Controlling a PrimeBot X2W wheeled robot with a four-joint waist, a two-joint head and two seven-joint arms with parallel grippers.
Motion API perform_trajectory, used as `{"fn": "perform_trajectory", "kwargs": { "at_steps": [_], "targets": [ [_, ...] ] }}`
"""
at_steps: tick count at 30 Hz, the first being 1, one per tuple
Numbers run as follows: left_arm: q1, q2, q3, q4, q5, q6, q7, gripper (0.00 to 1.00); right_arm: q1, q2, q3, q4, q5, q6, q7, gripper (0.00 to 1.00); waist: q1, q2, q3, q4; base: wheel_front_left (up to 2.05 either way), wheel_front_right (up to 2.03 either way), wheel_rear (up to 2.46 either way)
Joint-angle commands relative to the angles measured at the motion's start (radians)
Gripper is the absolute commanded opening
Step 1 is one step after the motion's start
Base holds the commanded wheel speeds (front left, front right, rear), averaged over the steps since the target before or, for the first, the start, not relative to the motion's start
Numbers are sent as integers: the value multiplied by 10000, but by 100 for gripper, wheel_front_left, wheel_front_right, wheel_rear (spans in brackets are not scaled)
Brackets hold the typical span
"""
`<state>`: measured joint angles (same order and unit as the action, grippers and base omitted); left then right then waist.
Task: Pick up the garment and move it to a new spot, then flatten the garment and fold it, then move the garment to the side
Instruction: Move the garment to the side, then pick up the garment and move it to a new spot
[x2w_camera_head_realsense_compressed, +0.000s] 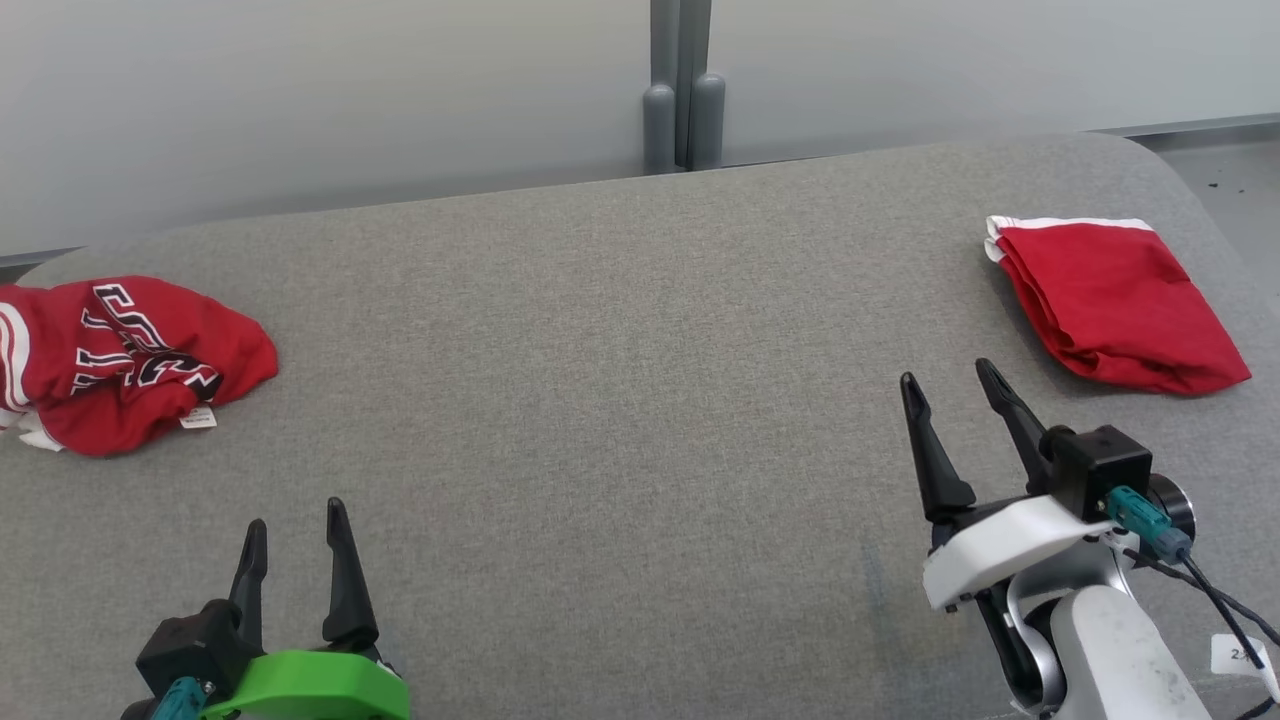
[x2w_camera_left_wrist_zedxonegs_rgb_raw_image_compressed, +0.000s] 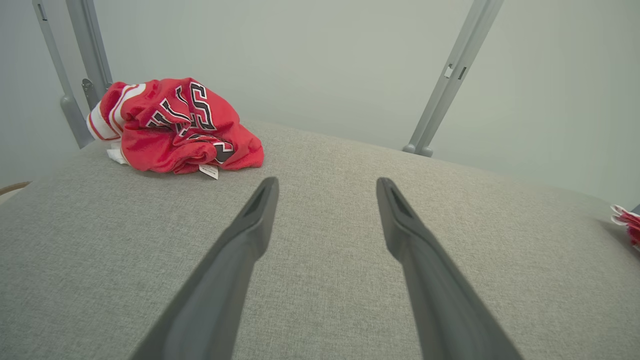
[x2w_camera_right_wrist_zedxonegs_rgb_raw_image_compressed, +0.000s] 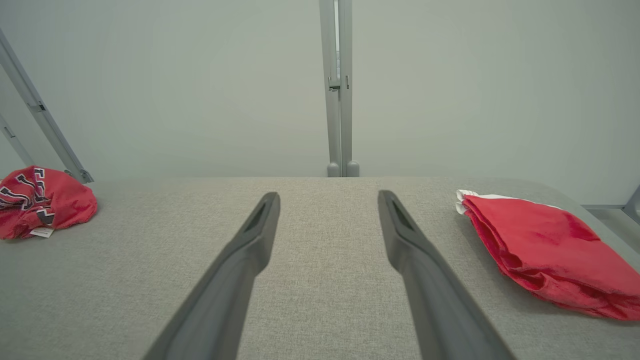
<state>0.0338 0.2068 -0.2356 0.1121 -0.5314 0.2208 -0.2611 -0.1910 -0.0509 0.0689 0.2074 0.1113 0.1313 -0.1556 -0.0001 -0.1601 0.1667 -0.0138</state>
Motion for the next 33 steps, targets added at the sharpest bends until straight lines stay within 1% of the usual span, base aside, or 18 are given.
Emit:
{"fn": "perform_trajectory", "kwargs": {
  "at_steps": [1, 5, 10, 13, 26, 29, 33],
  "targets": [
    [180, -26, -19, -56, 88, 32, -41, 100, 341, -11, -29, -330, 180, -10, 75, 100, 1, 2, -74, 111, 0, 0, 0],
    [279, -59, -56, -123, 112, -17, -43, 100, 997, -10, -18, -1024, 536, -12, 303, 100, 1, 2, -142, 185, 0, 0, 0],
    [236, 12, -83, -85, 126, -111, -45, 100, 1398, -10, -93, -1396, 657, -10, 446, 100, 1, 2, -199, 213, 0, 0, 0],
    [148, 61, -112, -4, 144, -171, -43, 100, 1525, -8, -96, -1454, 739, -10, 486, 100, 1, 2, -216, 197, 0, 0, 0],
    [-30, 97, -235, 29, 241, -182, -45, 100, 1585, -8, -126, -1522, 812, -10, 541, 100, 1, 2, -220, 228, 0, 0, 0],
    [-56, 114, -268, 11, 231, -209, -44, 100, 1622, -8, -162, -1542, 775, -10, 535, 100, 1, 2, -221, 343, 0, 0, 0],
    [-114, 165, -271, 13, 236, -226, -36, 100, 1655, -7, -127, -1501, 812, -10, 483, 100, 1, 2, -241, 672, 0, 0, 0]
  ]
}}
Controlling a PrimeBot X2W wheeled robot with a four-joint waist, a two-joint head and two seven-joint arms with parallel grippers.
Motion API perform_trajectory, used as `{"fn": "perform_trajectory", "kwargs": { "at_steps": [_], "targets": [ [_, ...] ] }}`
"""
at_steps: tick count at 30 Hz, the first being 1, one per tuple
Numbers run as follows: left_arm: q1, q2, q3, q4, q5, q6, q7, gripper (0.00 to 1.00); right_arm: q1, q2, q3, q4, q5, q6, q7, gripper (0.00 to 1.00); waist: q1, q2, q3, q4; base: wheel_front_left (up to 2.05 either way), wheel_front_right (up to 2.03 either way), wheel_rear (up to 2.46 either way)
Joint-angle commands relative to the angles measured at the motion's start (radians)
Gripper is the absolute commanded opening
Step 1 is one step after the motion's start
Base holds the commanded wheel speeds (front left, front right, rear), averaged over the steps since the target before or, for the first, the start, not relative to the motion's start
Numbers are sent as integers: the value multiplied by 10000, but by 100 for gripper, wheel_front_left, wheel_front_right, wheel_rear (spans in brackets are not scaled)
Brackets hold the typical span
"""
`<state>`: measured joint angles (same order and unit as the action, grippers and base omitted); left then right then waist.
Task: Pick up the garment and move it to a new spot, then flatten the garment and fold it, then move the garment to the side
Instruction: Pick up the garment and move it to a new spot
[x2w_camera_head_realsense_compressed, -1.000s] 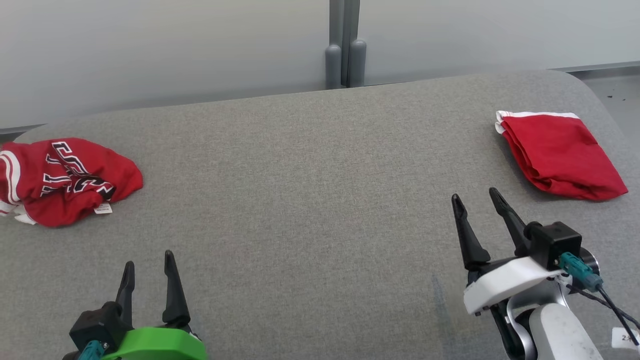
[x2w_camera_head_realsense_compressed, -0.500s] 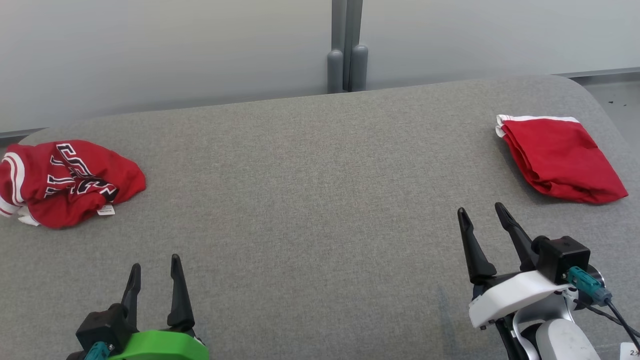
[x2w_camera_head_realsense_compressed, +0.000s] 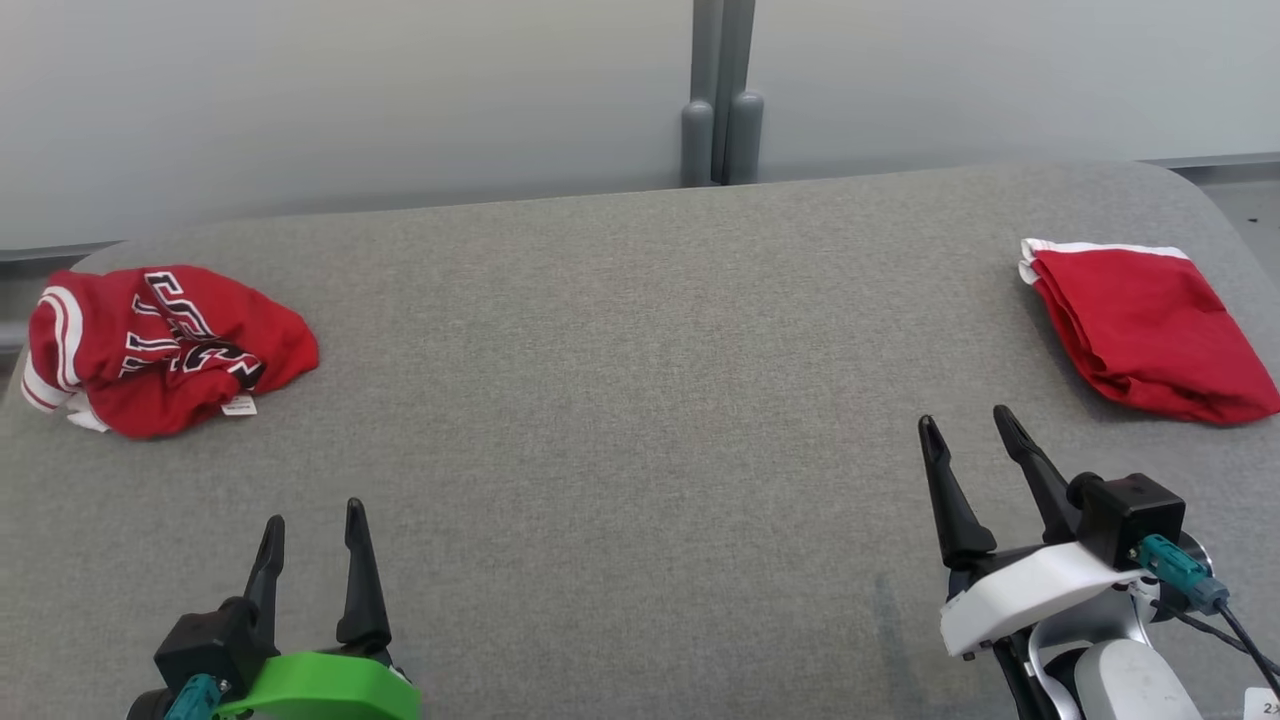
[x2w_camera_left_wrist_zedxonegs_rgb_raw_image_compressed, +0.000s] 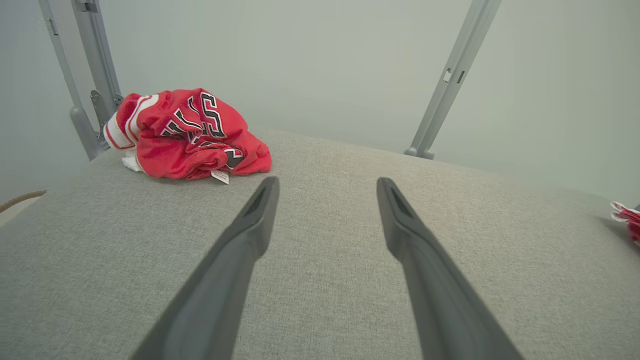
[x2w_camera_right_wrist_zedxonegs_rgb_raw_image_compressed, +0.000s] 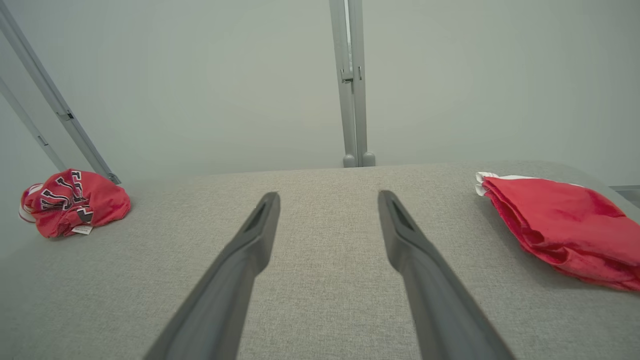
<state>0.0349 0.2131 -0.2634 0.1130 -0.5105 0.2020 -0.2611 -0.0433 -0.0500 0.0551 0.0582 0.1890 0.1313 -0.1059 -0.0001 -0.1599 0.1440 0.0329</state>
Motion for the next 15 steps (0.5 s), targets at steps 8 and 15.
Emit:
{"fn": "perform_trajectory", "kwargs": {
  "at_steps": [8, 15],
  "targets": [
    [-191, 192, 4, -33, 99, 44, 24, 100, 223, -17, 24, 56, 148, -10, -160, 100, 1, 0, -39, 1551, 0, 0, 0],
    [153, 361, 76, -378, 124, 262, 180, 100, 304, -18, -57, 104, 216, -10, -285, 100, 1, 0, -41, 3379, 0, 0, 0]
  ]
}}
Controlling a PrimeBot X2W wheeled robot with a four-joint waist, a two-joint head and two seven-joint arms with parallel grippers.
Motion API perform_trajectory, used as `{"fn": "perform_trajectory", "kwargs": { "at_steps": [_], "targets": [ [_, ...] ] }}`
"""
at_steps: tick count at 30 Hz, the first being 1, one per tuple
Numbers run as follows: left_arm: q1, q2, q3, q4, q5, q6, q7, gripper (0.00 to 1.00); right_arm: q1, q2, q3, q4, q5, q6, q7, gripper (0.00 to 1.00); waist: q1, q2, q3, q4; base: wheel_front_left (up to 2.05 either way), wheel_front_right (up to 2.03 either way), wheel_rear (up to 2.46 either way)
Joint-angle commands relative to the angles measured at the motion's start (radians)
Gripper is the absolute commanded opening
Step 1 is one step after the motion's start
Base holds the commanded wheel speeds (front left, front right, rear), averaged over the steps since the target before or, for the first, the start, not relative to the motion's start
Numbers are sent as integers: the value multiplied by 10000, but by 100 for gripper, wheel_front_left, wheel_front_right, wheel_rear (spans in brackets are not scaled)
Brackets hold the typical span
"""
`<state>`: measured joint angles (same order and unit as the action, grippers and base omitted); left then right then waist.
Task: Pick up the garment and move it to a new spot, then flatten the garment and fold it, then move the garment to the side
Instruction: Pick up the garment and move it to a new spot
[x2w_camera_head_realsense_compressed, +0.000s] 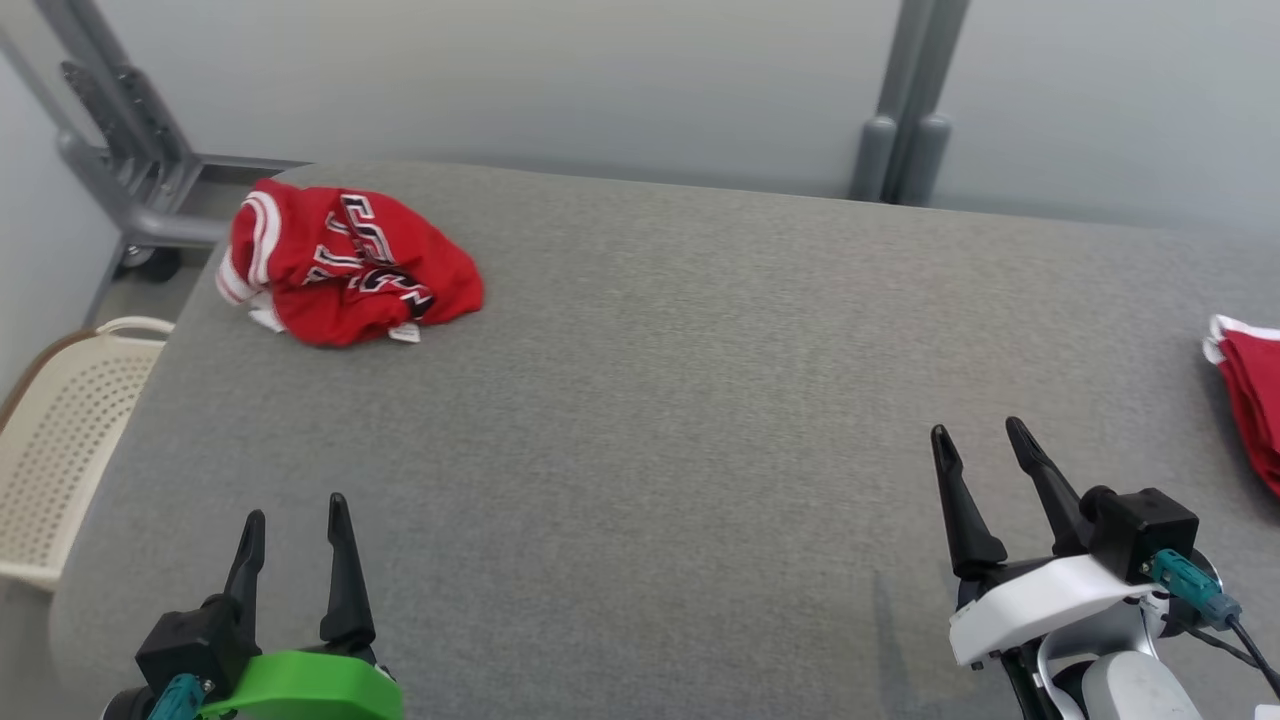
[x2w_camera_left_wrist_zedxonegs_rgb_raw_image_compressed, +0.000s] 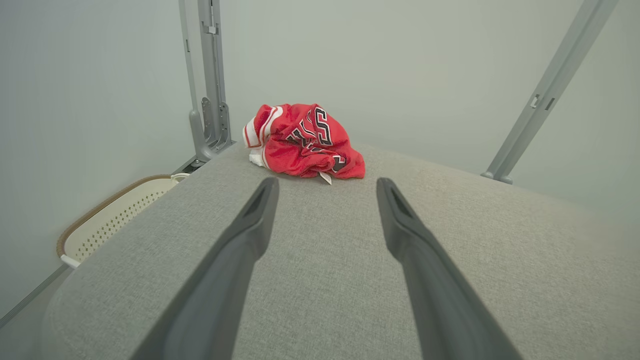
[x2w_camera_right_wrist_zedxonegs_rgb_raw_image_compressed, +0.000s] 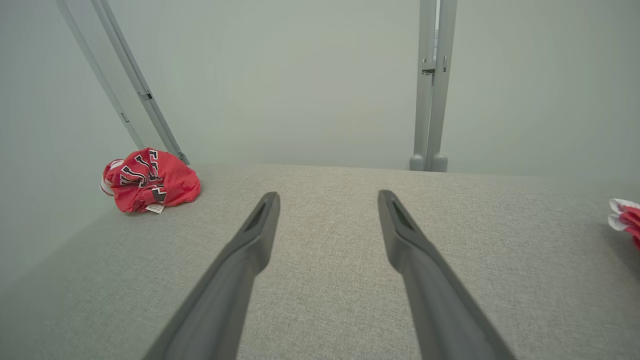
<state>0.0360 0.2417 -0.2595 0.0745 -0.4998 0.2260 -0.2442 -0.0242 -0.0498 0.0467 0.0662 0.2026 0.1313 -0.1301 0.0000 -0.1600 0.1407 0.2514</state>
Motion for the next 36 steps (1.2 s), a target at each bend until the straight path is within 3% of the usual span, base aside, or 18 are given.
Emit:
{"fn": "perform_trajectory", "kwargs": {
  "at_steps": [1, 6, 9, 19, 27, 36],
  "targets": [
    [167, 100, 33, -27, 16, 30, 23, 100, 156, -19, -20, 40, 94, -10, -50, 100, 0, 0, -6, 1483, 0, 0, 0],
    [424, 214, 161, -264, -32, 180, 70, 100, 163, -21, 65, 139, 180, -10, -128, 100, 0, 0, 16, 2539, 0, 0, 0],
    [629, 216, 343, -477, -94, 328, 10, 100, -123, -12, 306, 166, 158, -9, -45, 100, 0, 0, 191, 2736, 0, 0, 0],
    [960, 104, 570, -915, -80, 474, -128, 100, -627, -29, 678, 527, 182, -9, -63, 100, 0, 0, 380, 2829, 0, 0, 0],
    [592, 171, 409, -937, -199, 239, 47, 100, -541, -27, 395, 530, 108, -9, -90, 100, 0, 0, 387, 2804, 0, 0, 0],
    [-1260, 678, 449, -830, -206, -307, 549, 100, -699, -20, -13, 25, -171, -7, 172, 100, 0, 0, 854, 2656, 0, 0, 0]
  ]
}}
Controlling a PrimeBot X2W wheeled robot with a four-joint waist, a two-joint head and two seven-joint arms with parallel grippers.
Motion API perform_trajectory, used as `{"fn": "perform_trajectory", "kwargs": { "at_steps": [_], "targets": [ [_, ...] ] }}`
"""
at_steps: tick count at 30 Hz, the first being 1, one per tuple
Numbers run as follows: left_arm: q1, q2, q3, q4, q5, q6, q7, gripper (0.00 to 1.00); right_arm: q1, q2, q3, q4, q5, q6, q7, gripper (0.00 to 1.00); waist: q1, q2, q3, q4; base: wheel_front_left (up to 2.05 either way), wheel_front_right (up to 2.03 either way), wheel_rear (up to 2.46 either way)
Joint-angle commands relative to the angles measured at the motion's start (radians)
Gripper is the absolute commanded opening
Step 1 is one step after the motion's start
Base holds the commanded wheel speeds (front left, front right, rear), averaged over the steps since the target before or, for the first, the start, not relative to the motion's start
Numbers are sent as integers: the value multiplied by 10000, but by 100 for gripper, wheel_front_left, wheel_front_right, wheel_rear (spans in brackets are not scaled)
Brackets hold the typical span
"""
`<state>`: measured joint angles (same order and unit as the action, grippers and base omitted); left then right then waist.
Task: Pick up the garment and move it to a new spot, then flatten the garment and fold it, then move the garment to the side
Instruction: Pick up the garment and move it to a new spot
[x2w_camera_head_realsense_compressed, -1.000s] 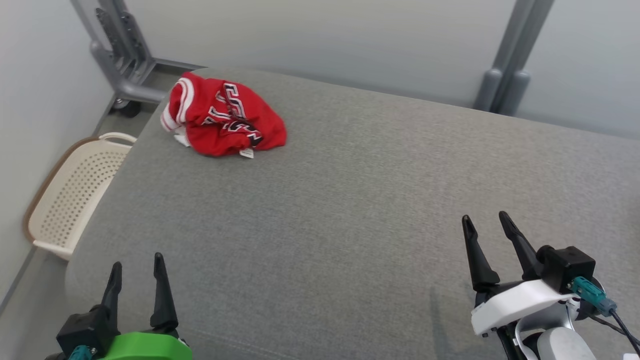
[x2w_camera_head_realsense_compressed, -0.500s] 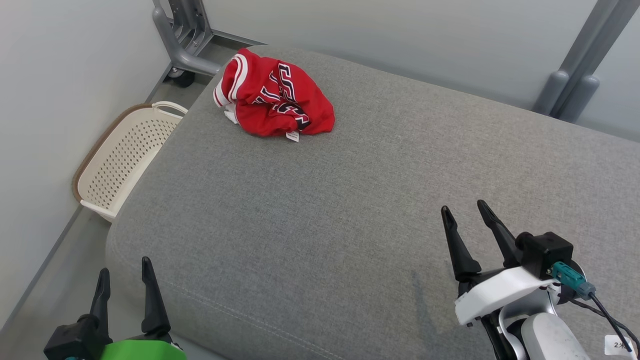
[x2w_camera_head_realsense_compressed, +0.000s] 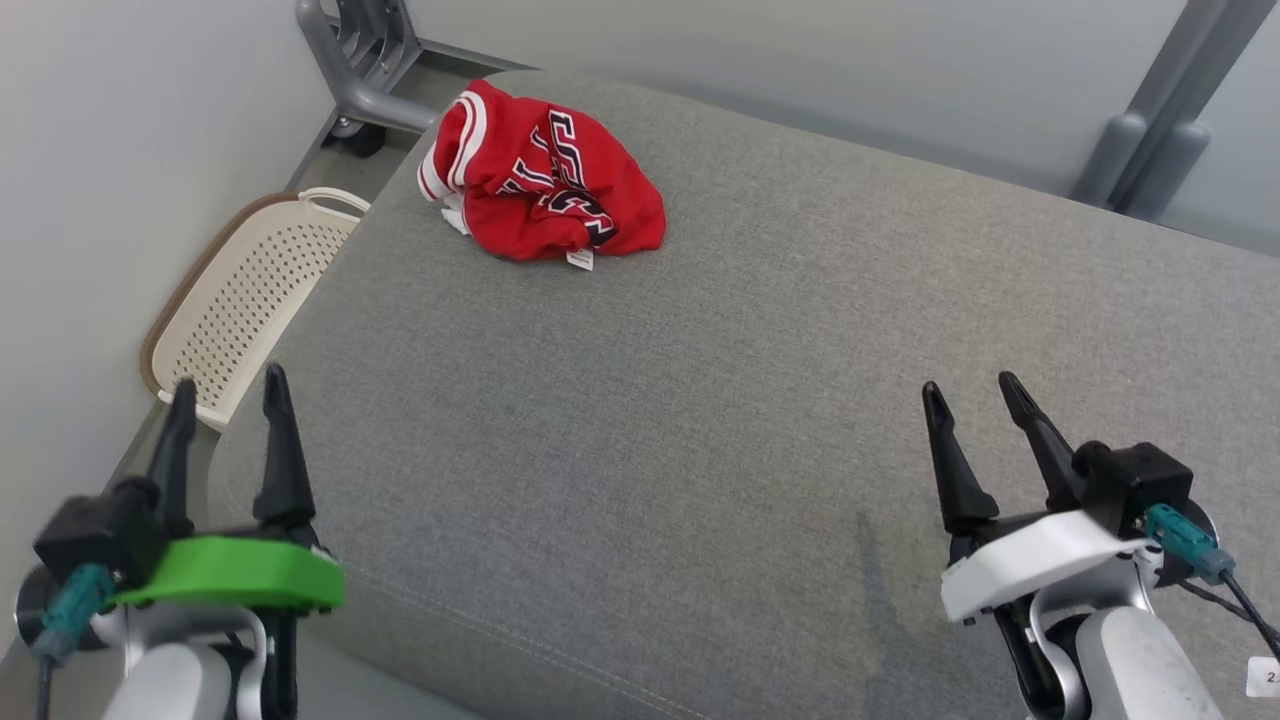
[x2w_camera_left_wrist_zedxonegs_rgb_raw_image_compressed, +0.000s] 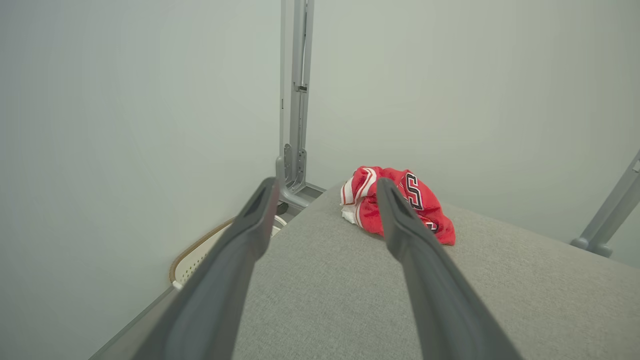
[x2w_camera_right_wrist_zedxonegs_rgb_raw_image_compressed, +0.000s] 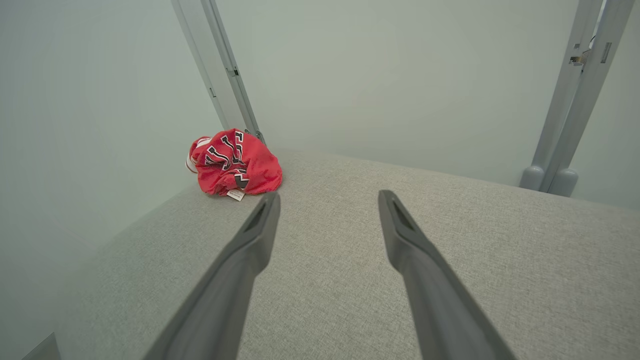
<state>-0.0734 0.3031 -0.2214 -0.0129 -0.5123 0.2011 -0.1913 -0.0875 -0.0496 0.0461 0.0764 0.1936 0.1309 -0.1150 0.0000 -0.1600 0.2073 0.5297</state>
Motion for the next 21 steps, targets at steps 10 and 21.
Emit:
{"fn": "perform_trajectory", "kwargs": {
  "at_steps": [10, 21],
  "targets": [
    [-3364, 624, 448, 1365, -408, -708, 717, 100, -1399, -31, -151, -1134, -821, -3, 652, 100, 0, 0, 2099, -1341, 0, 0, 0],
    [-7092, 1117, 609, 4602, -738, -1317, 1636, 100, -2877, -31, 42, -2126, -1455, -3, 1195, 100, 0, 0, 4376, -2601, 0, 0, 0]
  ]
}}
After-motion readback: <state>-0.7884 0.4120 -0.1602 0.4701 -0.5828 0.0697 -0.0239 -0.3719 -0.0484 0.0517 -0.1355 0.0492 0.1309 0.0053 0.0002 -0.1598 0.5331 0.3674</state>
